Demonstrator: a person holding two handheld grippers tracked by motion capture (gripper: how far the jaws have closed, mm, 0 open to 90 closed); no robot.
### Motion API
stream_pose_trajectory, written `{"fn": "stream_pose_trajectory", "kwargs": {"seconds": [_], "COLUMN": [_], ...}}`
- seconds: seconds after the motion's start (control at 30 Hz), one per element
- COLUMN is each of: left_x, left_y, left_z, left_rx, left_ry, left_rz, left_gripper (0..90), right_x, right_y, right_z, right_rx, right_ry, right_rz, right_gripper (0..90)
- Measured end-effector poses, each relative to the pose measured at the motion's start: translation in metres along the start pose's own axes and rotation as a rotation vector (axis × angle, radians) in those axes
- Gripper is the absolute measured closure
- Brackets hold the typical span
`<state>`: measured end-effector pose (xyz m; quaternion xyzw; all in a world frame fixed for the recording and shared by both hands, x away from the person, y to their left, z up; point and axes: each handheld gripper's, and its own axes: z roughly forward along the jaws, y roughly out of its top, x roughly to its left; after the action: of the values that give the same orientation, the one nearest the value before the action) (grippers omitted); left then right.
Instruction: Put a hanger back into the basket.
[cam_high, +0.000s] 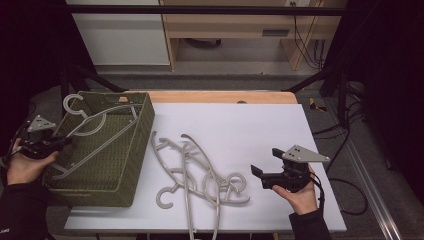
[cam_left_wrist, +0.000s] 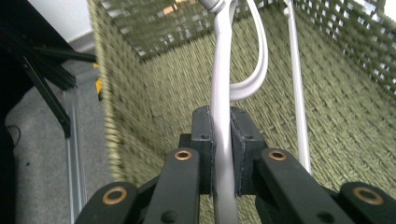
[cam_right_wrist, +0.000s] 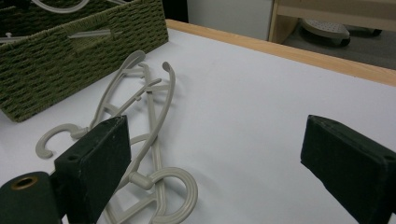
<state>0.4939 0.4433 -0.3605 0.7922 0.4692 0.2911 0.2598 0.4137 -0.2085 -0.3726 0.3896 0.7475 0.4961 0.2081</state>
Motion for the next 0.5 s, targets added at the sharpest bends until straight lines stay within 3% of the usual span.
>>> {"fn": "stream_pose_trajectory", "kwargs": {"seconds": [0.13,0.23,0.5], "left_x": [-0.004,-0.002,-0.003], "left_y": [-0.001,-0.003,-0.005], "left_z": [0.008,0.012,0.017], "left_rx": [0.040,0.070,0.127], "left_ry": [-0.010,-0.021,0.002], "left_rz": [-0.016,-0.053,-0.080], "left_gripper": [81.3,81.2,79.9], "right_x": [0.002,0.002,0.004], "right_y": [0.000,0.000,0.000], "right_z": [0.001,0.001,0.002], "right_rx": [0.000,0.000,0.004], "right_ry": [0.000,0.004,0.002], "right_rz": [-0.001,-0.007,-0.004], "right_gripper": [8.7,8.8,9.0]}}
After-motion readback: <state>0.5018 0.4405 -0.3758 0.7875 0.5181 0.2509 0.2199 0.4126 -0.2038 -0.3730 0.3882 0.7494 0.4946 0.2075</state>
